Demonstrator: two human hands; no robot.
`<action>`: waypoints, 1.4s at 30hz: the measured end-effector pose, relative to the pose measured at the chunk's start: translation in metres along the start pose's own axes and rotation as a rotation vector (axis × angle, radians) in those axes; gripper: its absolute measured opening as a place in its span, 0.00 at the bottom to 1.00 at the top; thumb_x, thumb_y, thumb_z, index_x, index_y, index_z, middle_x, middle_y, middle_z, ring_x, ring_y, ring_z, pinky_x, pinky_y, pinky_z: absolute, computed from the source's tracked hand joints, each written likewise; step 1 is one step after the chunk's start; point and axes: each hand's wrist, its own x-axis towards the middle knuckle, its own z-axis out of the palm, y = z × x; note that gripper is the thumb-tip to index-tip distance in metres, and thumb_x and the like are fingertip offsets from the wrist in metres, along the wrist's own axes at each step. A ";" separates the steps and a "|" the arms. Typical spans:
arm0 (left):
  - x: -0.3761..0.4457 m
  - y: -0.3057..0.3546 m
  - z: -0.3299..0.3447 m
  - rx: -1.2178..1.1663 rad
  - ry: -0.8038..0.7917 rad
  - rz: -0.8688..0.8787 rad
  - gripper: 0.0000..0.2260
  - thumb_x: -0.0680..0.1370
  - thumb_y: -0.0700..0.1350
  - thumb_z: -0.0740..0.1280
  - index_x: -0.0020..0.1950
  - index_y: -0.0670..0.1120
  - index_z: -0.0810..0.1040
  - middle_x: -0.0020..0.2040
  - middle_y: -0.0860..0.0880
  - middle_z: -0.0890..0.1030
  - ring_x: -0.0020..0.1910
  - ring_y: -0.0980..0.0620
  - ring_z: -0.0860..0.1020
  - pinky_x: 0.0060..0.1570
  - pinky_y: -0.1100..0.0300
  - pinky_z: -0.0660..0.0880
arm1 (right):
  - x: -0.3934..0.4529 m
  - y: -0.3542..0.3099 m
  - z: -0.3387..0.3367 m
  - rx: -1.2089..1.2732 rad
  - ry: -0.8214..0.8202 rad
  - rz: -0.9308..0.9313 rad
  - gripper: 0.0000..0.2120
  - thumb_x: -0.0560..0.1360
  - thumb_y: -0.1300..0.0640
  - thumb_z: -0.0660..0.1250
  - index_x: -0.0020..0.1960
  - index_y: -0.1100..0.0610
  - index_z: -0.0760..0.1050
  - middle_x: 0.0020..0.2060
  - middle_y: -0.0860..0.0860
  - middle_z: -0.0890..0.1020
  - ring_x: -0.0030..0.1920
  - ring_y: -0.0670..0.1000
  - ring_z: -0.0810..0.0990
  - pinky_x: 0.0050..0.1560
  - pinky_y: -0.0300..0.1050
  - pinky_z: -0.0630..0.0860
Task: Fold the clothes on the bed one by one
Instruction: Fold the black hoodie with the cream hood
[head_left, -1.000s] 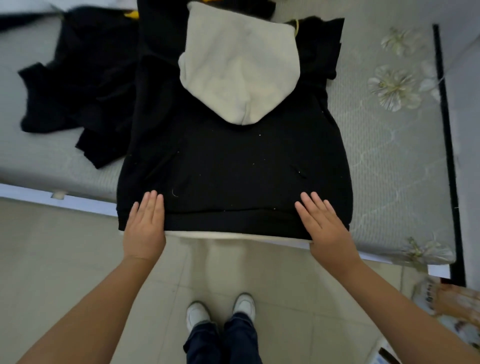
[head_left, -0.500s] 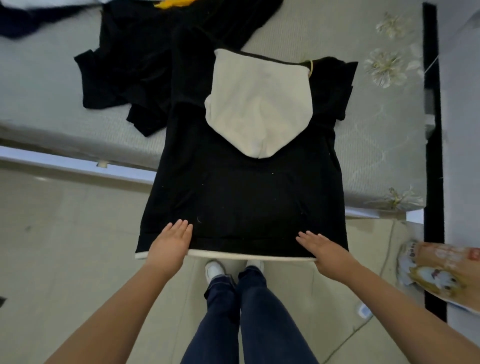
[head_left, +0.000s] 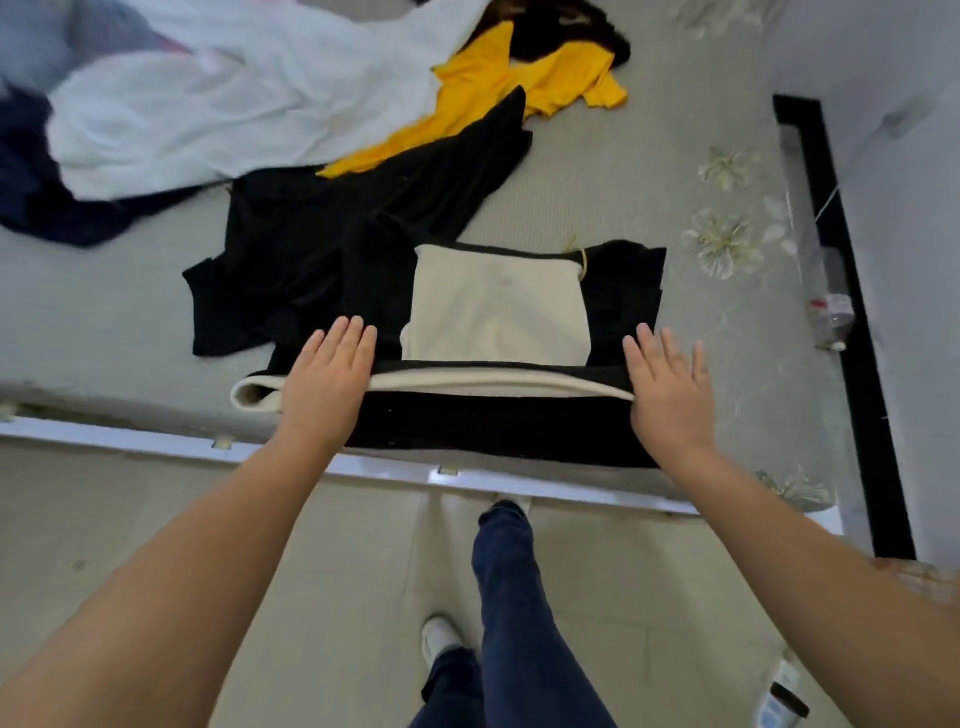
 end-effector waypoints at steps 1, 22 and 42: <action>0.018 -0.001 -0.005 0.025 0.008 0.003 0.25 0.79 0.35 0.51 0.75 0.40 0.46 0.76 0.42 0.50 0.75 0.46 0.49 0.72 0.54 0.41 | 0.016 0.004 -0.003 0.005 -0.008 0.006 0.30 0.70 0.73 0.61 0.71 0.64 0.59 0.72 0.61 0.59 0.72 0.64 0.55 0.71 0.60 0.43; 0.288 -0.022 0.057 0.035 -0.197 -0.156 0.17 0.75 0.41 0.57 0.64 0.47 0.66 0.56 0.50 0.77 0.60 0.48 0.72 0.68 0.52 0.54 | 0.280 0.061 0.051 -0.213 -0.330 0.028 0.15 0.72 0.55 0.60 0.58 0.54 0.71 0.51 0.51 0.79 0.55 0.53 0.75 0.68 0.64 0.52; 0.293 -0.054 0.074 0.018 -0.240 0.195 0.33 0.80 0.58 0.41 0.53 0.41 0.81 0.51 0.40 0.82 0.53 0.39 0.79 0.55 0.37 0.69 | 0.300 0.035 0.076 -0.222 -0.282 -0.035 0.22 0.79 0.49 0.53 0.68 0.60 0.67 0.62 0.58 0.74 0.66 0.56 0.68 0.69 0.67 0.45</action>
